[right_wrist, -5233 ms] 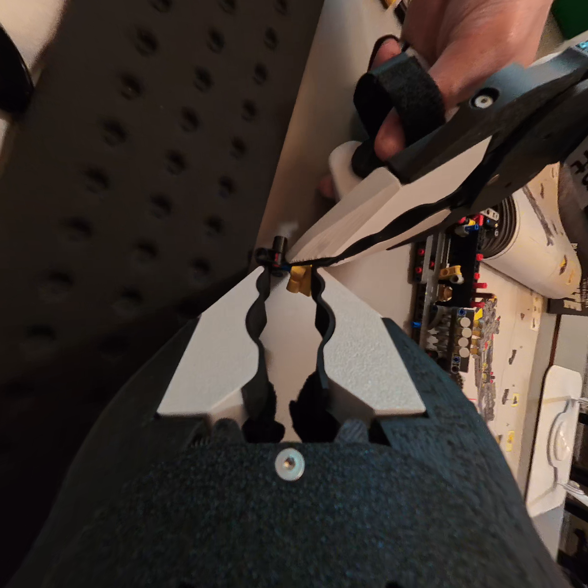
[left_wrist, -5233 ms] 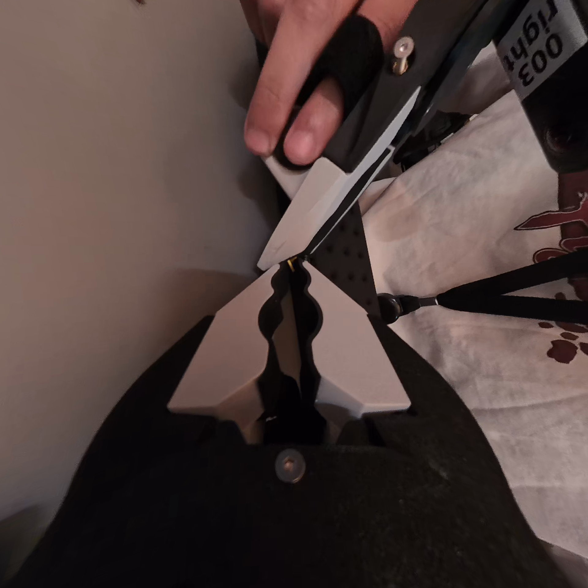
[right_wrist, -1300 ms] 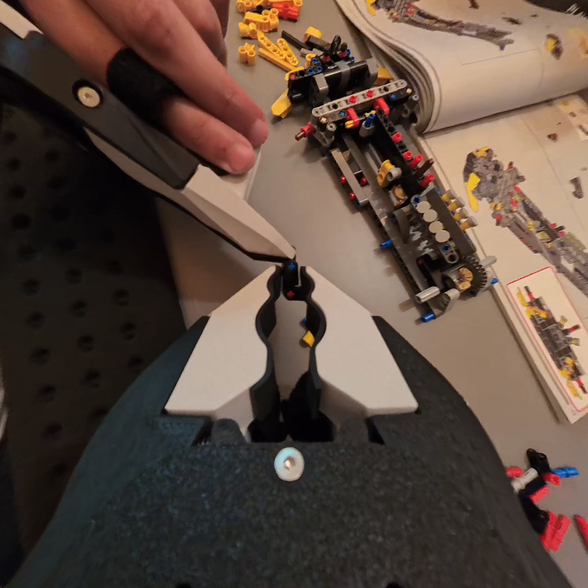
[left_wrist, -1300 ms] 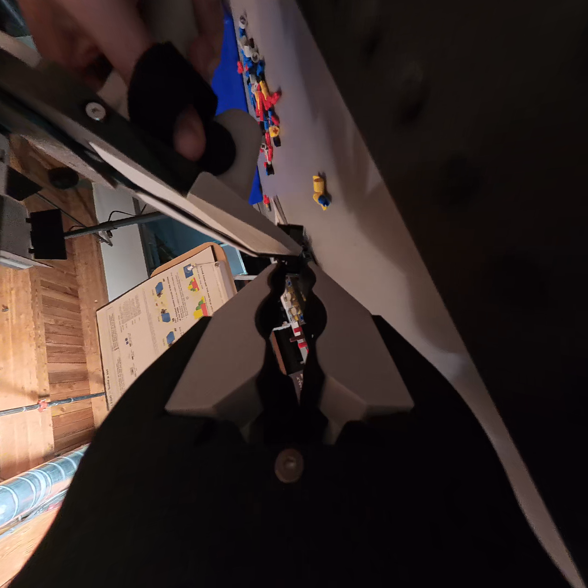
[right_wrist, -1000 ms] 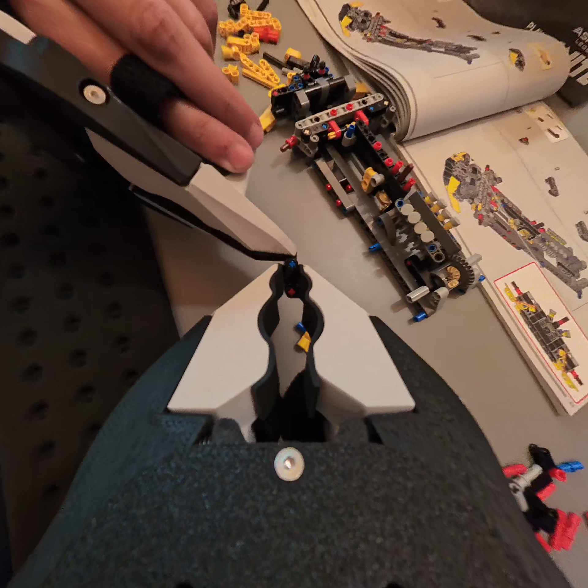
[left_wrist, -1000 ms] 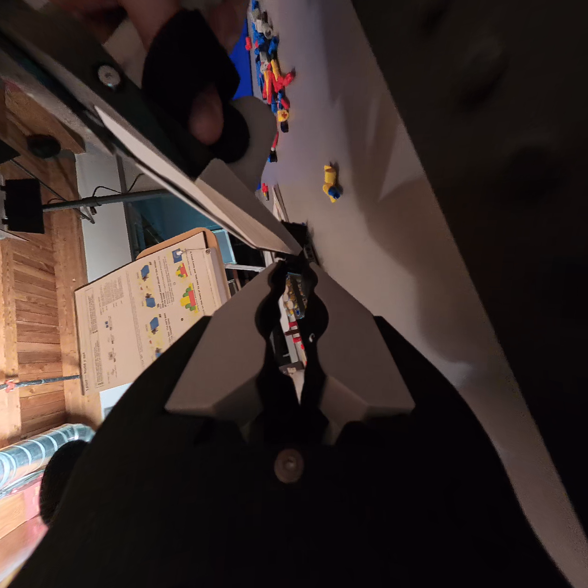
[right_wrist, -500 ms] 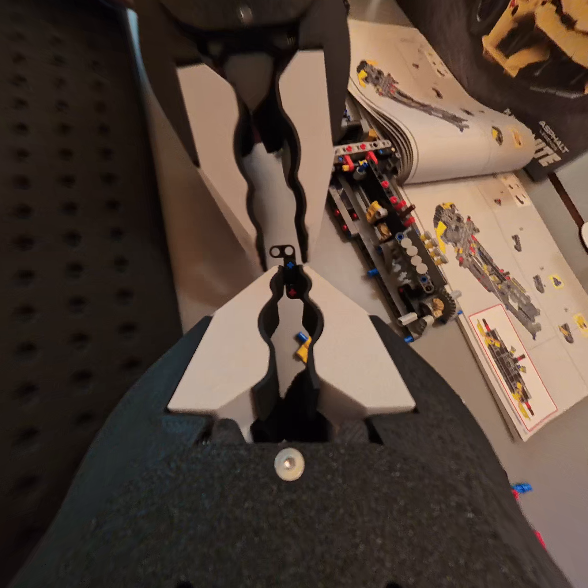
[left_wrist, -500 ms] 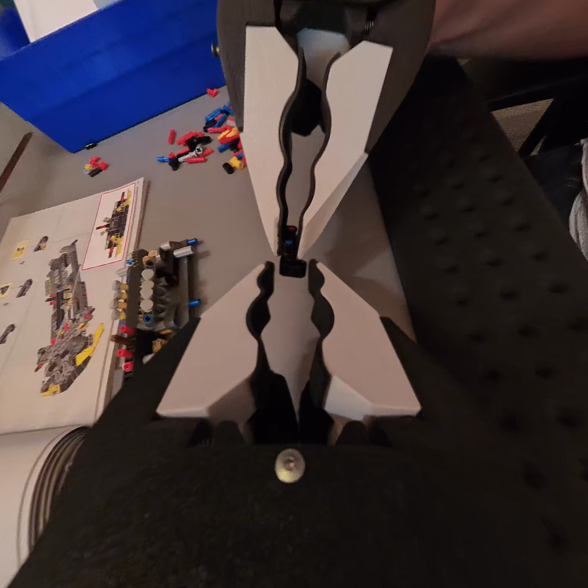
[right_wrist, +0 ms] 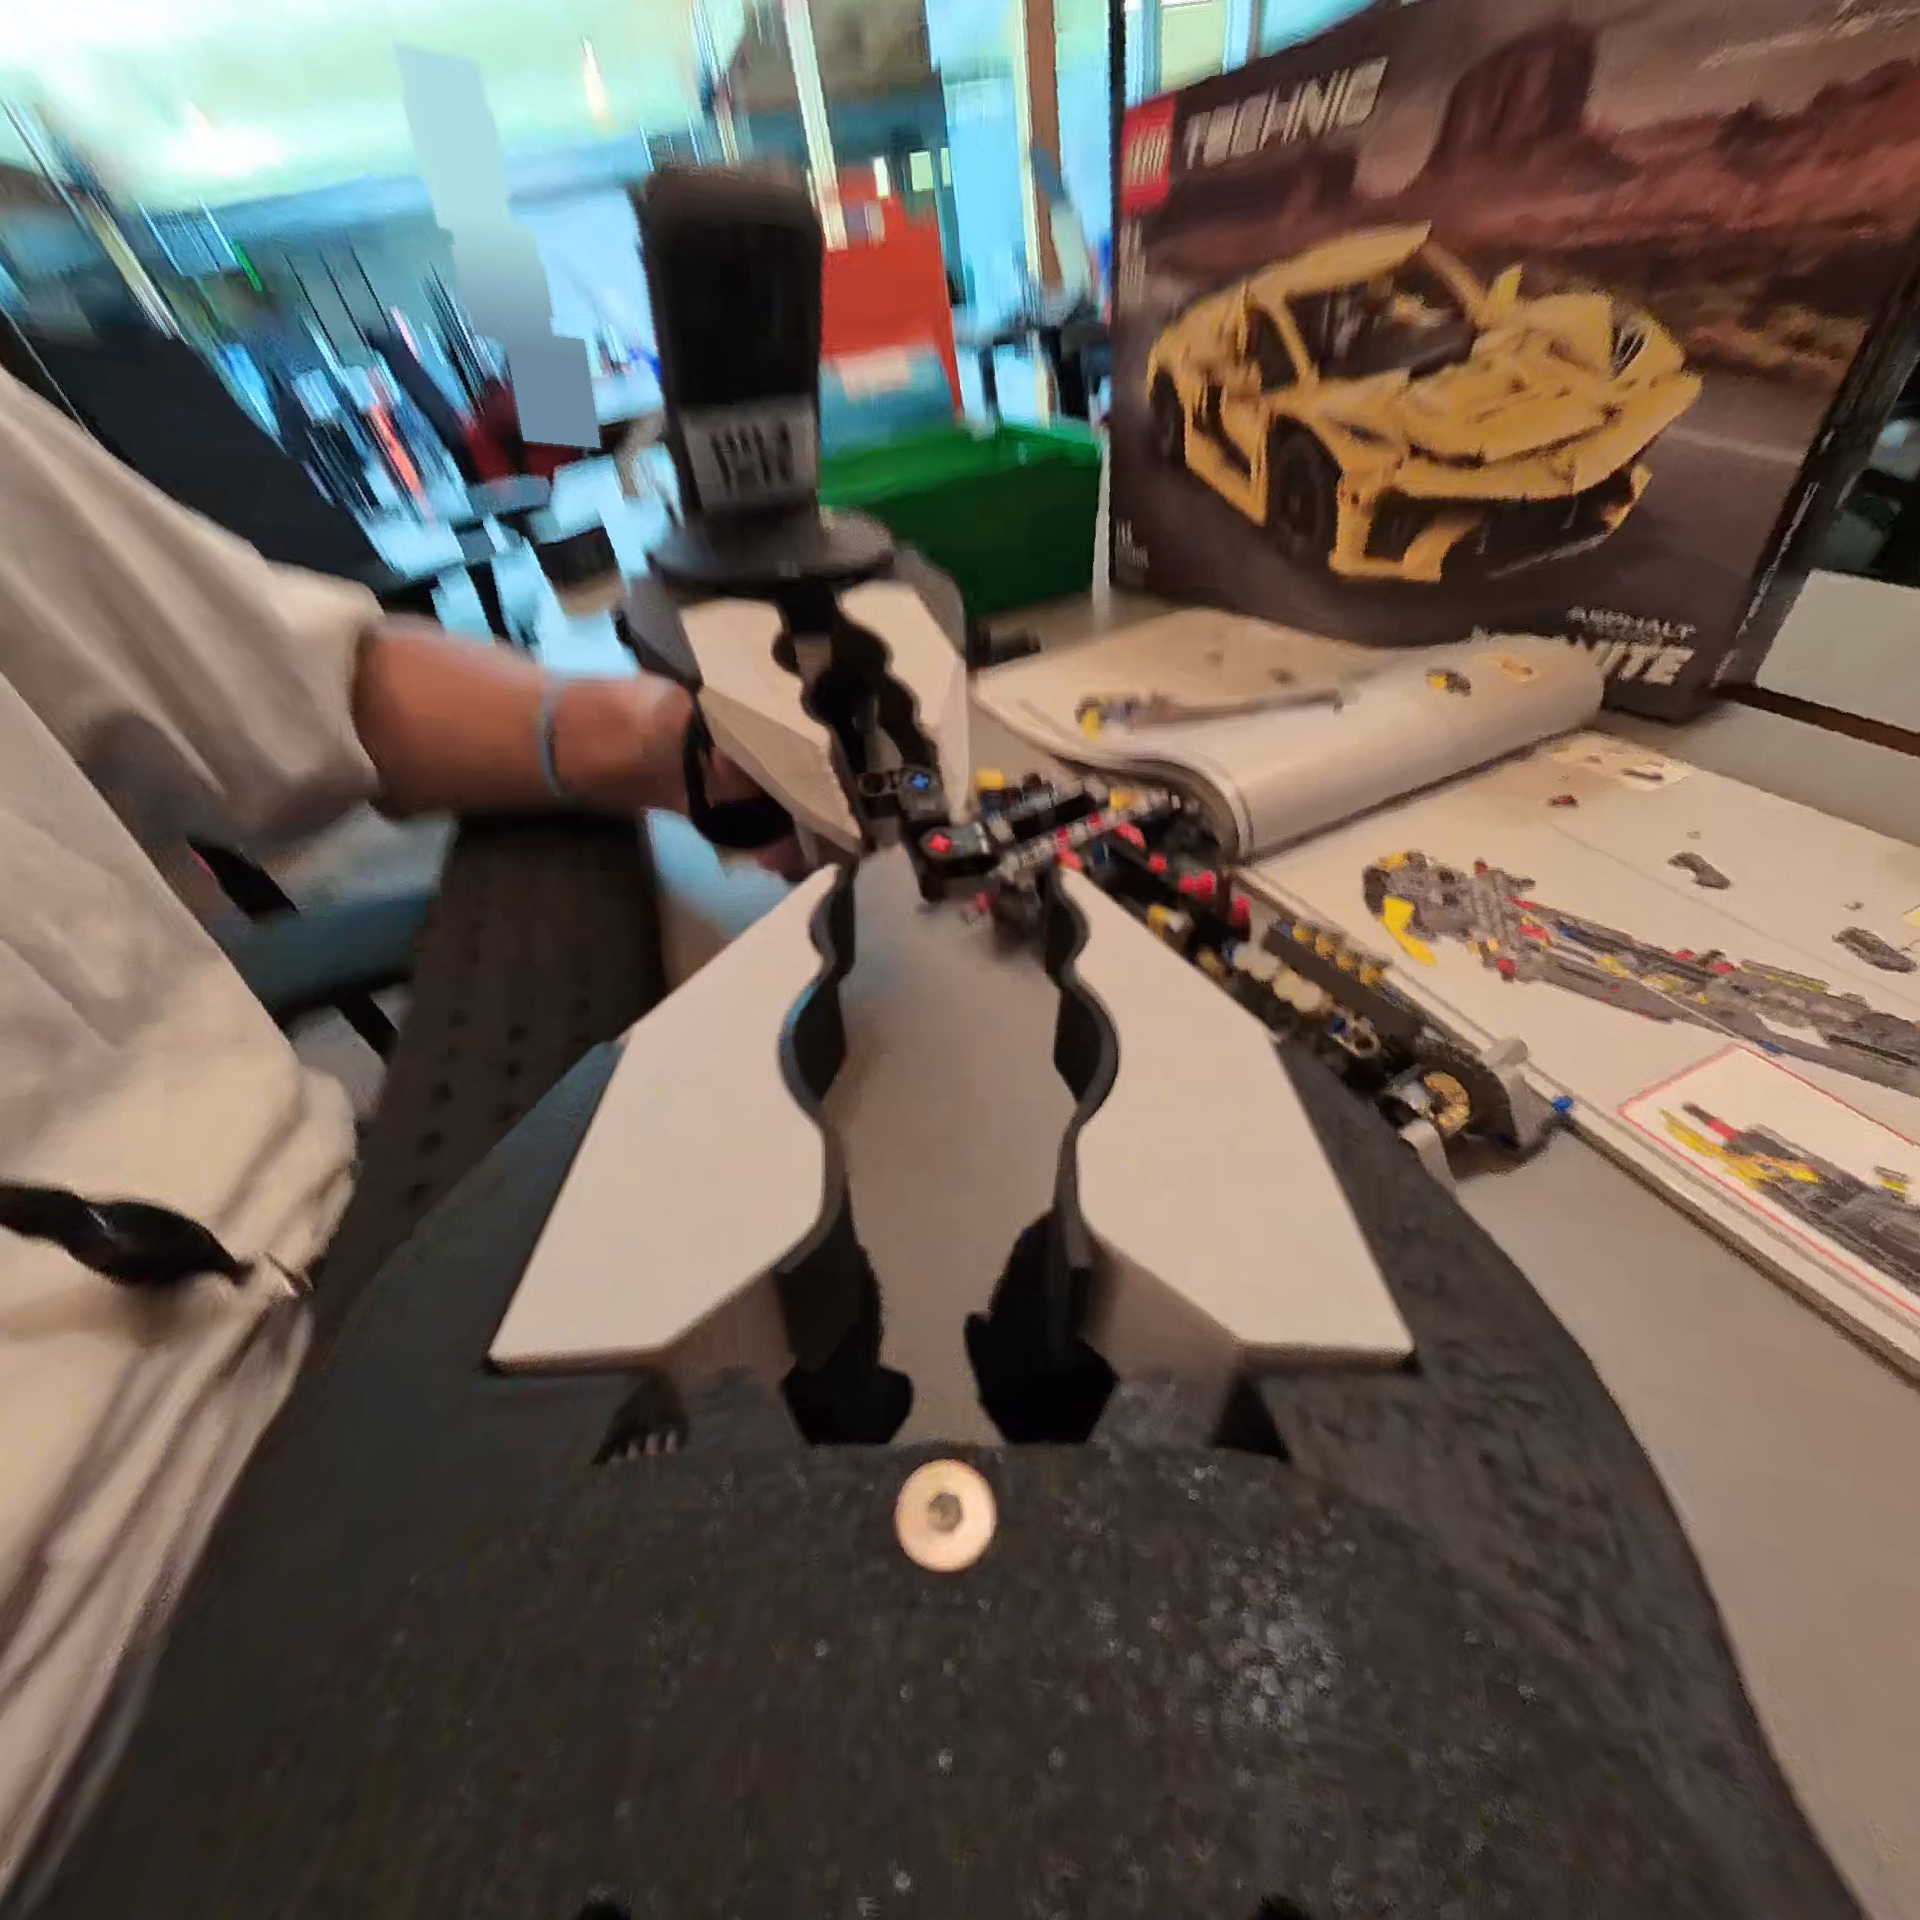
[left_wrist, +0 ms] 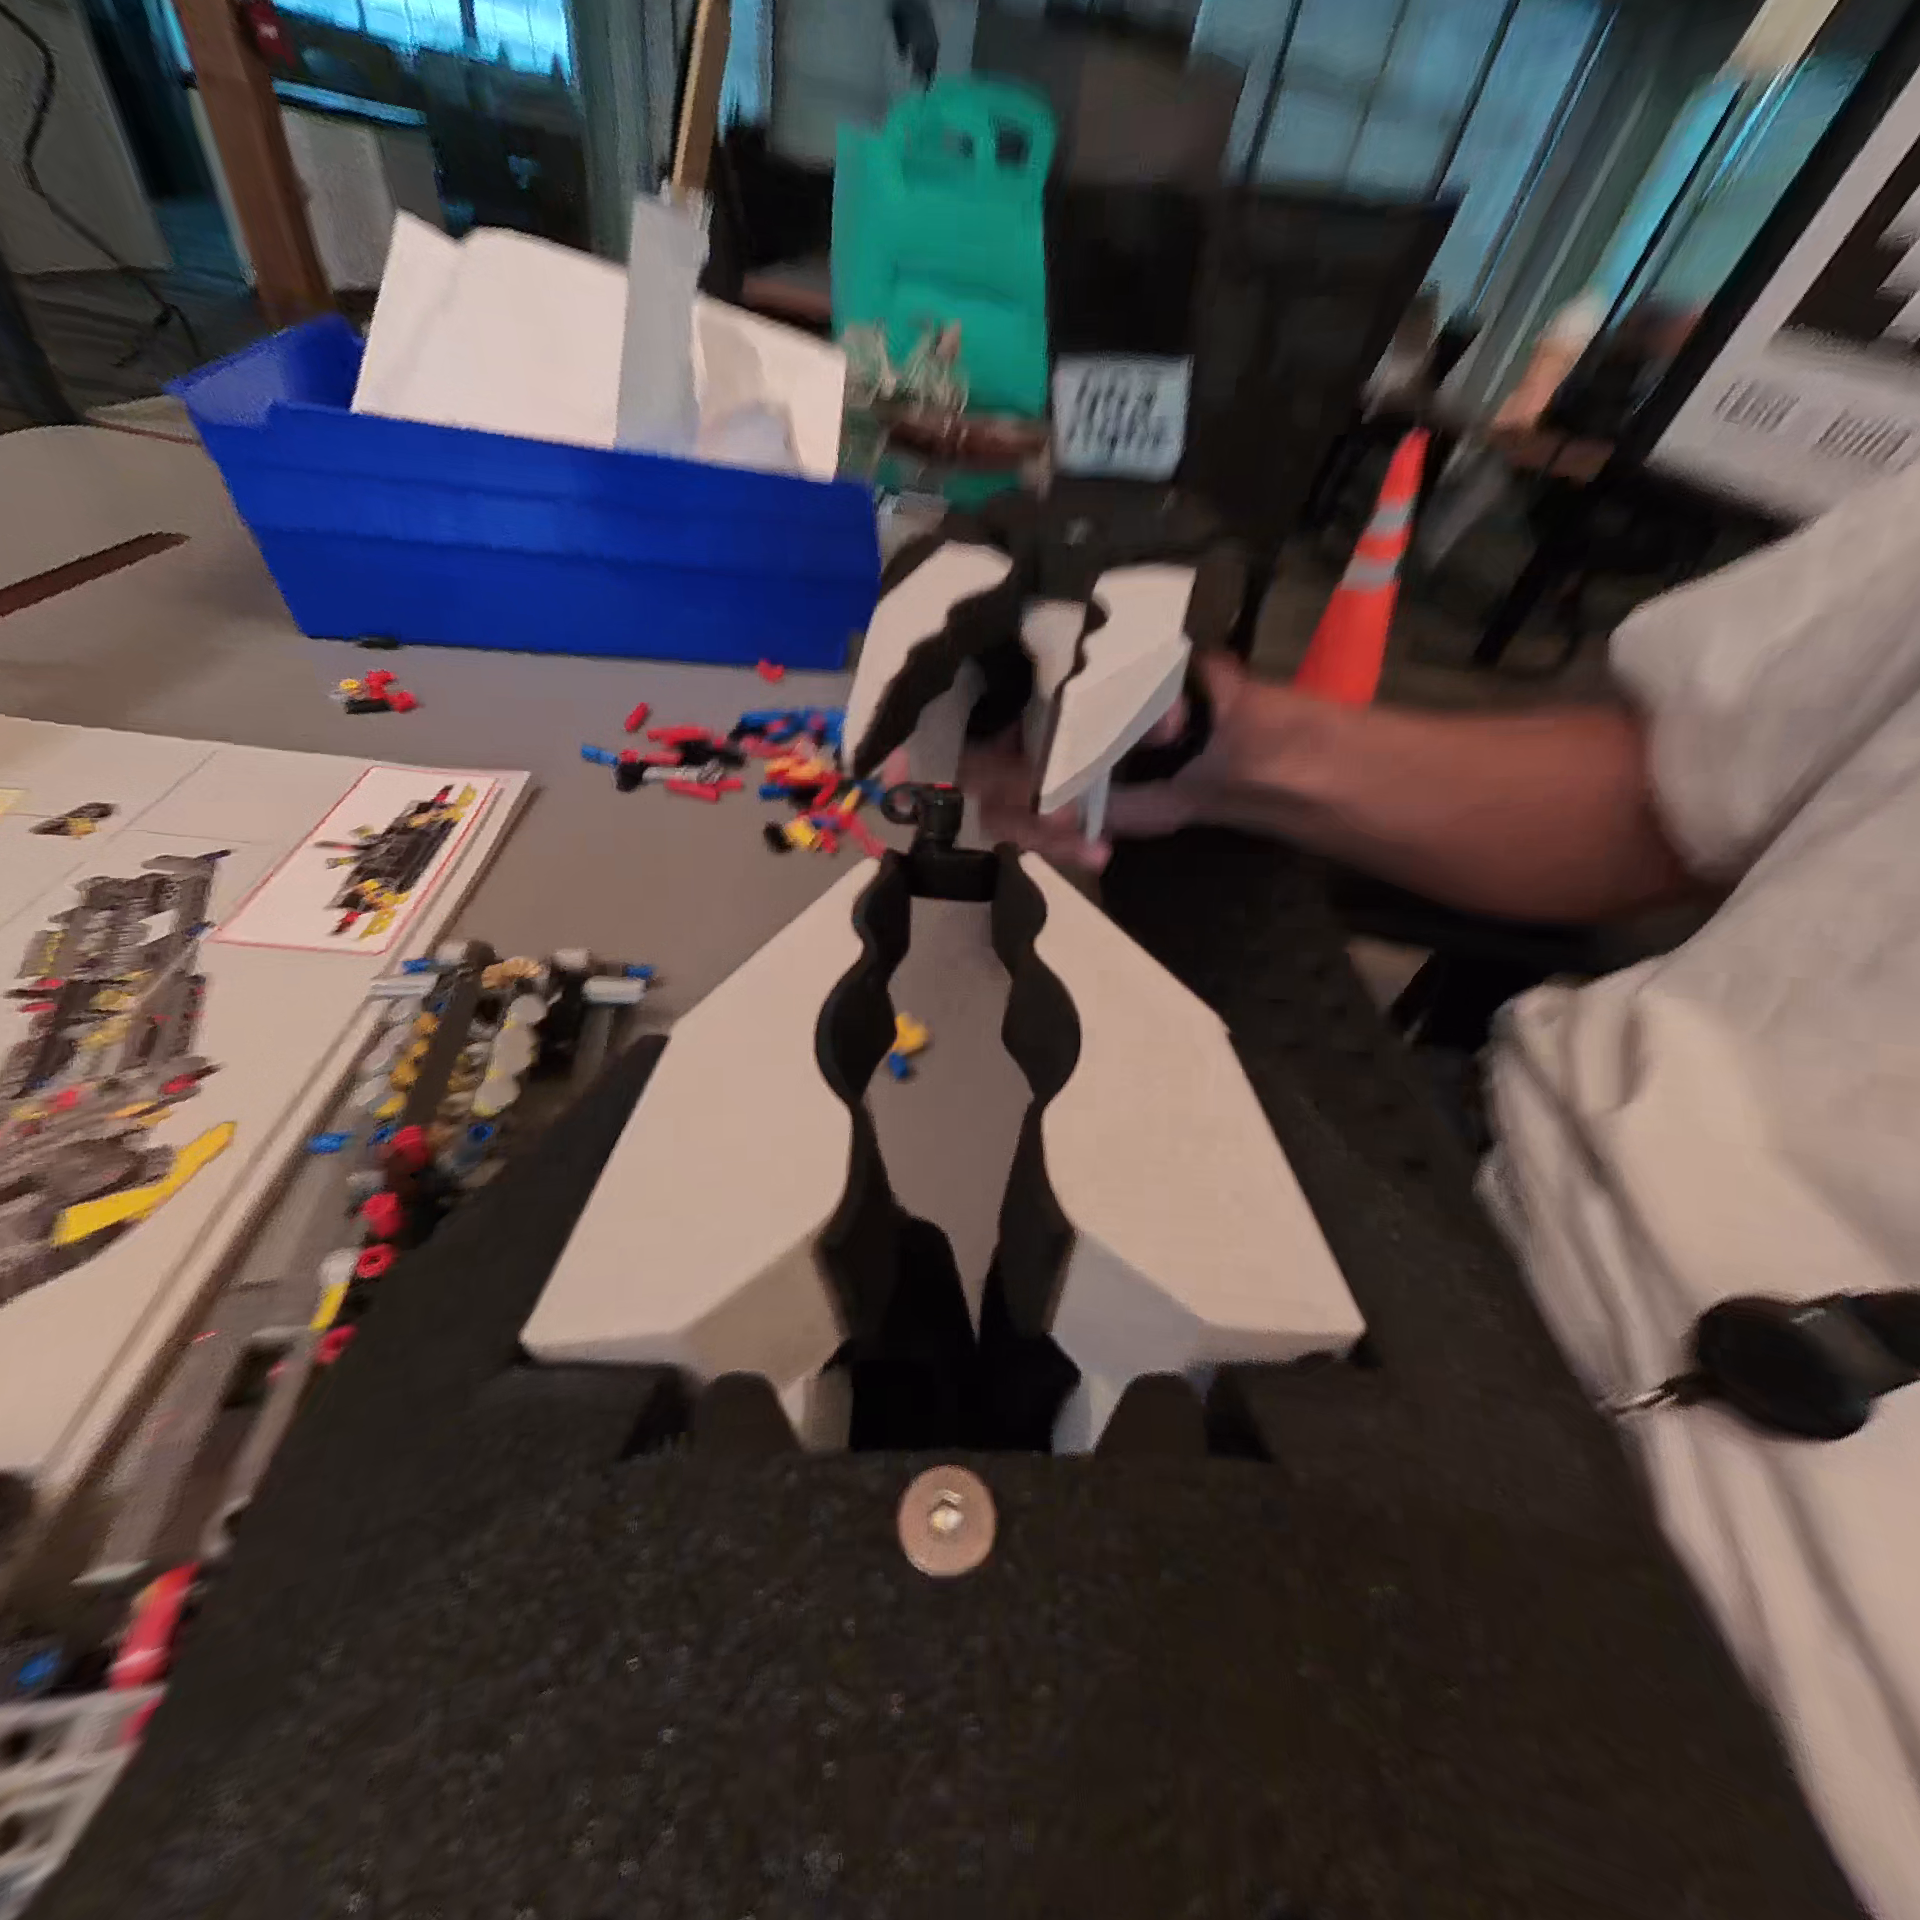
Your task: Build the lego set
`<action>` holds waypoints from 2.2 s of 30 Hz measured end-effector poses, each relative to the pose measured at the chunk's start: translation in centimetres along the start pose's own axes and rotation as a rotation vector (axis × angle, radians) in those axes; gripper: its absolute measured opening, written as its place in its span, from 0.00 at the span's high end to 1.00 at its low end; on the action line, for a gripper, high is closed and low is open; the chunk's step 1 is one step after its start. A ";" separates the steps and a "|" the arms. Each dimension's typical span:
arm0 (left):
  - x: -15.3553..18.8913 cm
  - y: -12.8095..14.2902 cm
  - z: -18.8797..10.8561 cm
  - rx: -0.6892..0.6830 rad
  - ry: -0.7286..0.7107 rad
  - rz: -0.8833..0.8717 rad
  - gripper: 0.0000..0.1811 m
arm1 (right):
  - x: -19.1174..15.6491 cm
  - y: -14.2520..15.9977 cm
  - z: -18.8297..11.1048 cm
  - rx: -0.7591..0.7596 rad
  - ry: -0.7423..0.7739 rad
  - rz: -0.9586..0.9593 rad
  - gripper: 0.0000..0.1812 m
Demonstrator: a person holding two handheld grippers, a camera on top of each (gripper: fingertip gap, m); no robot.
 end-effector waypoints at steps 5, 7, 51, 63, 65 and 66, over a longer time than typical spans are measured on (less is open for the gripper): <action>0.3 -1.5 -0.3 0.154 0.113 -0.231 0.92 | -0.9 -1.4 0.7 0.148 -0.098 0.117 0.79; 0.6 -1.6 -0.1 0.174 0.140 -0.267 0.92 | -1.0 -1.5 1.1 0.159 -0.101 0.144 0.80; 1.5 0.8 0.7 -0.063 0.238 -0.308 0.97 | -1.7 1.3 1.1 -0.034 -0.249 0.331 0.93; 1.8 1.9 0.7 -0.176 0.229 -0.244 0.97 | -1.8 1.7 1.6 -0.061 -0.262 0.348 0.93; 1.8 1.7 0.7 -0.160 0.229 -0.267 0.97 | -1.7 1.7 1.5 -0.039 -0.276 0.367 0.93; 1.8 1.6 0.7 -0.149 0.232 -0.286 0.97 | -1.7 1.6 1.4 -0.029 -0.292 0.377 0.93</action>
Point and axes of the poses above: each gripper's, where its closed fingertips meet, z out along the fingers, y out of its underside, x = y × z across the jaws, the point moved 4 cm from there along -z, back along the fingers, and after that the axes turned 4 degrees about -y, right-handed, at the moved point
